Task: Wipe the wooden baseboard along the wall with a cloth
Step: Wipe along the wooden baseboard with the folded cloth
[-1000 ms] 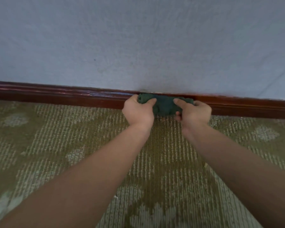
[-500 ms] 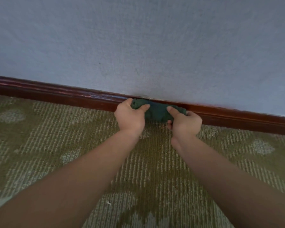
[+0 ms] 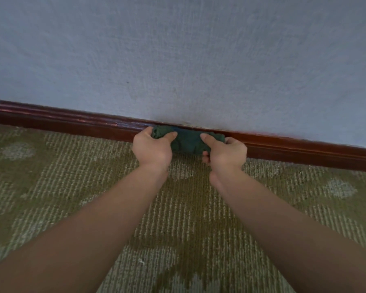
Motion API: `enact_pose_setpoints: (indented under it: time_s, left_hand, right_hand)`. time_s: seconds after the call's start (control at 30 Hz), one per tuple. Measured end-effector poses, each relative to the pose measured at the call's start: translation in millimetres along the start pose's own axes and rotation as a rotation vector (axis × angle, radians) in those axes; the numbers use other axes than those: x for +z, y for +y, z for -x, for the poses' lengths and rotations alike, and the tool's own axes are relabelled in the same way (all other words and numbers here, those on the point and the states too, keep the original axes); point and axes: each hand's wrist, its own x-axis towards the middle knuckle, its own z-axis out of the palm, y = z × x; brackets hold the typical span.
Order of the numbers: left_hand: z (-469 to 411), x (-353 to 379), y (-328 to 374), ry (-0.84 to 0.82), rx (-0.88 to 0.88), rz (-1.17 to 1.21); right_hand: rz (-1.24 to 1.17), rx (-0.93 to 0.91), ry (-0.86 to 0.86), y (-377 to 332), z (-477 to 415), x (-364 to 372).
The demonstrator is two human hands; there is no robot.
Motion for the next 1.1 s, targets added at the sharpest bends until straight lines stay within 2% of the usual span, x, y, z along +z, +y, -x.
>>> enact_pose_setpoints:
  time_s: [0.17, 0.3, 0.43, 0.57, 0.7, 0.83, 0.97, 1.1]
  left_hand:
    - [10, 17, -3, -0.047, -0.051, 0.058]
    - [10, 21, -7, -0.088, 0.011, 0.002]
    - [3, 15, -9, -0.069, 0.073, -0.078]
    - [11, 26, -10, 0.002, 0.038, -0.08]
    - [22, 42, -10, -0.039, 0.003, -0.082]
    - [18, 35, -7, -0.066, 0.052, -0.123]
    - [4, 16, -4, -0.023, 0.099, -0.172]
    - [1, 13, -2, -0.004, 0.066, -0.14]
  right_hand:
    - [0.051, -0.011, 0.051, -10, -6, -17]
    - [0.044, 0.0, 0.061, -11, -7, -24]
    - [-0.006, 0.072, 0.072, -8, -3, -16]
    - [-0.008, 0.105, 0.063, -16, -7, -23]
    - [0.021, 0.096, 0.091, -23, -15, -40]
    - [-0.019, 0.109, 0.088, -18, -15, -35]
    - [-0.025, 0.135, 0.045, -9, -9, -15]
    - [-0.045, 0.146, 0.029, -7, -6, -9]
